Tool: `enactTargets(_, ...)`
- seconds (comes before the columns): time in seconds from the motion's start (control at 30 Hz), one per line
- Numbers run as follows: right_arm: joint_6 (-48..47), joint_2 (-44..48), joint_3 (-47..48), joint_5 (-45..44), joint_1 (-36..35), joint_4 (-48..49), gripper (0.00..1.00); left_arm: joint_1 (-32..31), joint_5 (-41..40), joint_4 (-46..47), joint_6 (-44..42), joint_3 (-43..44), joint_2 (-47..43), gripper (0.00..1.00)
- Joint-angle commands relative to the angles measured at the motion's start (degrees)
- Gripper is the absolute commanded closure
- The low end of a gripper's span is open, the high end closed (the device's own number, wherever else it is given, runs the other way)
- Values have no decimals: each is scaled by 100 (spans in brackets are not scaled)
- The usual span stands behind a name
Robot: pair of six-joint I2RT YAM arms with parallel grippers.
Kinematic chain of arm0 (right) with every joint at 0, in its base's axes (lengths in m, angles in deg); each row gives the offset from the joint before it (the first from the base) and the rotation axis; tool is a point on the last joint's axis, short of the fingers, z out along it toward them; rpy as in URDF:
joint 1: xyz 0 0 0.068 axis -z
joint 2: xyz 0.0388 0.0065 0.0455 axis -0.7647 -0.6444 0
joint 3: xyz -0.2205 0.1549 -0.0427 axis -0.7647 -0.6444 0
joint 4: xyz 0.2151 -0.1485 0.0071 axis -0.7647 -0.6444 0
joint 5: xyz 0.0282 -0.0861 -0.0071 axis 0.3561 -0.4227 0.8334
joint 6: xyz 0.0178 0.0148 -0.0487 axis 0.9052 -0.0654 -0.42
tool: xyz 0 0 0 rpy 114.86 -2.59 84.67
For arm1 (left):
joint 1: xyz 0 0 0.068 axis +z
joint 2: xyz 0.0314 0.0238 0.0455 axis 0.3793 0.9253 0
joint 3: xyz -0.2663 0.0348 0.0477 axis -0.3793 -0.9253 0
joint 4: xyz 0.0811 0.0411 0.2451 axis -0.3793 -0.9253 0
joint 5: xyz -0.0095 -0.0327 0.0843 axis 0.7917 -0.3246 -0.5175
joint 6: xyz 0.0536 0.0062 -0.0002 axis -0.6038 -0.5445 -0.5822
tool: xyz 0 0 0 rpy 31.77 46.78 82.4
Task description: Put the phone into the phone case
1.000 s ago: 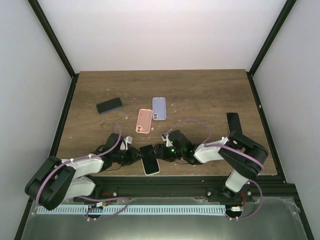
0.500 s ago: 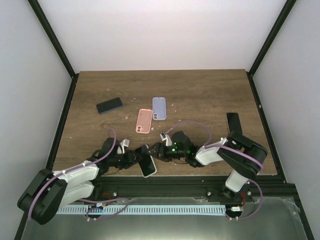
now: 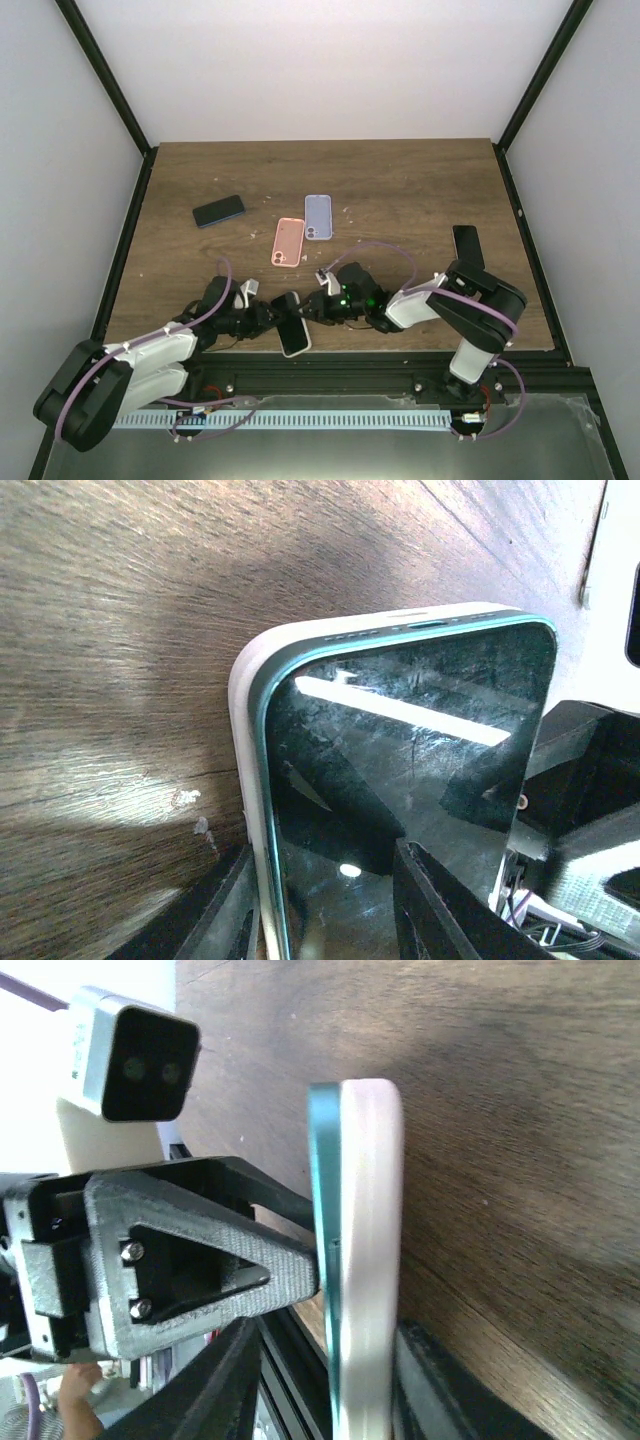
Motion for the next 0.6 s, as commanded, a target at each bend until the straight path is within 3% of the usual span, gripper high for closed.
enactTargets(0.0, -341, -91, 315, 94, -78, -133, 69, -31, 135, 72, 31, -50, -118, 62)
enactTargets(0.33, -882, 185, 489, -322, -74, -828, 91, -10, 96, -322, 109, 85, -775, 58)
enactTargets(0.57, -1061, 954, 157, -400, -14, -669, 95, 130, 110, -1308, 39, 615, -1808, 39)
